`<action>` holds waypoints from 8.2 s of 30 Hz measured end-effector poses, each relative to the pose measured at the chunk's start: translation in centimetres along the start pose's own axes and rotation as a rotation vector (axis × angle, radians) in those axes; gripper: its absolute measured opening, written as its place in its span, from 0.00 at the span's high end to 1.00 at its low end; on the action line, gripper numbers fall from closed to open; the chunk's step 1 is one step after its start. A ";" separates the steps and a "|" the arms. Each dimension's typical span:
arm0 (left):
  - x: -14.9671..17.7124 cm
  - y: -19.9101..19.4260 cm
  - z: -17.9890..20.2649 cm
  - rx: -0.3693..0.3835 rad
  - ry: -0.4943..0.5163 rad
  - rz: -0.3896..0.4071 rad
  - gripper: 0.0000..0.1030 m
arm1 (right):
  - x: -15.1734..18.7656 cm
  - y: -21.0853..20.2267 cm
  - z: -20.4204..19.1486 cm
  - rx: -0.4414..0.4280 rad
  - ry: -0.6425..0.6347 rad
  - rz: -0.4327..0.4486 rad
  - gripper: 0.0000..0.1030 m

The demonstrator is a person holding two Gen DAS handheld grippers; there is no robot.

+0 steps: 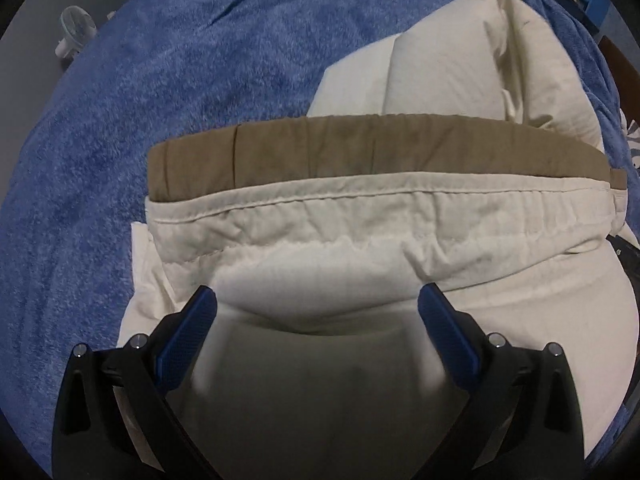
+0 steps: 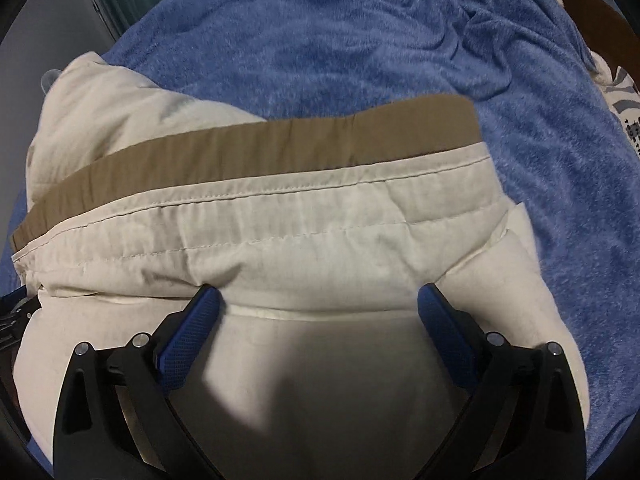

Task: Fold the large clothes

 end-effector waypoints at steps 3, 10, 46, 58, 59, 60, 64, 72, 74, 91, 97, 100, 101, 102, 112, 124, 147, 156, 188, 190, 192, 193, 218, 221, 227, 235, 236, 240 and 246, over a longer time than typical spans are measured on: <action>-0.1 0.5 0.0 -0.001 -0.003 -0.005 0.06 | 0.5 0.6 -0.1 -0.007 0.006 -0.005 0.08; 0.1 1.4 0.0 -0.001 -0.011 0.012 0.05 | 0.8 1.2 0.2 -0.010 0.005 -0.012 0.08; 1.2 0.4 -0.4 -0.004 -0.029 0.106 0.06 | 1.0 -0.2 0.2 0.023 -0.020 0.132 0.07; 13.0 -7.3 -0.2 0.079 0.140 0.206 0.06 | 10.7 -9.1 4.3 0.021 -0.236 0.267 0.11; 13.3 -6.9 0.1 0.063 0.146 0.208 0.06 | 11.1 -8.6 4.2 0.029 -0.244 0.276 0.11; 13.5 -6.4 0.1 0.056 0.138 0.210 0.06 | 11.4 -8.1 4.3 0.021 -0.222 0.287 0.11; 13.5 -5.8 0.3 0.046 0.112 0.231 0.06 | 11.4 -7.3 4.7 -0.020 -0.171 0.266 0.11; 8.2 -12.5 -3.5 0.223 0.065 0.360 0.07 | 7.3 -11.9 6.2 -0.101 -0.164 0.320 0.11; 6.5 -11.6 -5.4 0.217 0.039 0.336 0.07 | 5.0 -11.7 7.9 -0.069 -0.142 0.323 0.14; 3.6 -1.3 -10.8 0.322 -0.011 0.183 0.33 | 1.7 -3.8 12.1 -0.219 -0.093 0.165 0.25; 5.2 -1.8 -11.4 0.420 -0.022 0.198 0.34 | 2.0 -3.2 12.1 -0.370 -0.028 0.118 0.27; 4.9 -1.4 -11.0 0.443 -0.010 0.190 0.35 | 1.5 -2.4 11.6 -0.420 -0.010 0.100 0.28; 4.6 -1.2 -10.8 0.447 -0.005 0.189 0.35 | 1.1 -2.2 11.2 -0.431 -0.012 0.103 0.30; 4.2 -1.1 -10.6 0.450 0.003 0.193 0.35 | 0.7 -2.0 11.0 -0.433 -0.013 0.104 0.30; 2.4 0.1 -9.2 0.469 -0.018 0.241 0.38 | -3.3 -0.8 8.6 -0.313 -0.095 0.204 0.41; 2.6 0.5 -8.1 0.525 -0.026 0.214 0.48 | -2.7 -0.1 8.7 -0.458 -0.032 0.151 0.65; 12.9 -24.0 -5.2 0.615 0.108 0.550 0.93 | 6.1 -27.2 7.5 -0.356 -0.189 0.698 0.94; 15.8 -26.9 -5.6 0.663 0.093 0.525 0.93 | 8.7 -30.6 9.4 -0.454 -0.114 0.615 0.94; 27.0 -22.3 -0.4 0.139 0.028 0.255 0.22 | 25.6 -22.6 3.8 -0.087 -0.214 0.294 0.24; 27.5 -22.3 1.5 0.130 0.058 0.258 0.22 | 27.4 -23.0 2.4 -0.097 -0.247 0.282 0.24; 28.4 -22.2 3.2 0.123 0.096 0.246 0.22 | 28.7 -23.2 1.2 -0.110 -0.277 0.270 0.22; 28.6 -21.9 3.9 0.130 0.102 0.239 0.22 | 29.2 -23.1 0.8 -0.110 -0.290 0.260 0.21; 13.6 -9.5 6.5 -0.005 0.092 0.074 0.06 | 15.2 -11.8 -5.2 -0.083 -0.246 0.112 0.13; 11.9 -8.8 6.1 -0.018 0.058 0.090 0.06 | 14.9 -10.9 -5.2 -0.115 -0.211 0.108 0.13; 12.1 -6.7 5.9 -0.014 0.037 0.071 0.06 | 15.5 -9.6 -5.4 -0.084 -0.227 0.099 0.12; 13.7 -5.2 5.8 0.000 0.027 0.075 0.06 | 16.5 -7.7 -5.4 -0.080 -0.248 0.067 0.10; 13.7 -5.1 5.8 0.004 0.024 0.077 0.06 | 16.5 -7.6 -5.4 -0.080 -0.248 0.068 0.10; 13.9 -4.9 5.7 0.022 0.012 0.079 0.06 | 16.6 -7.5 -5.5 -0.080 -0.247 0.067 0.10; 14.0 -4.5 5.6 0.038 0.002 0.081 0.06 | 16.8 -7.3 -5.5 -0.071 -0.256 0.067 0.10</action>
Point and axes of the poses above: each gripper's, at about its wrist camera, not at the fingertips, and y roughly the way its jaws point, z to its right, x to its underside, the point moved 10 cm from there along y, roughly the way its jaws point, and after that the axes turned 3 degrees about x, right-handed, at the moved point
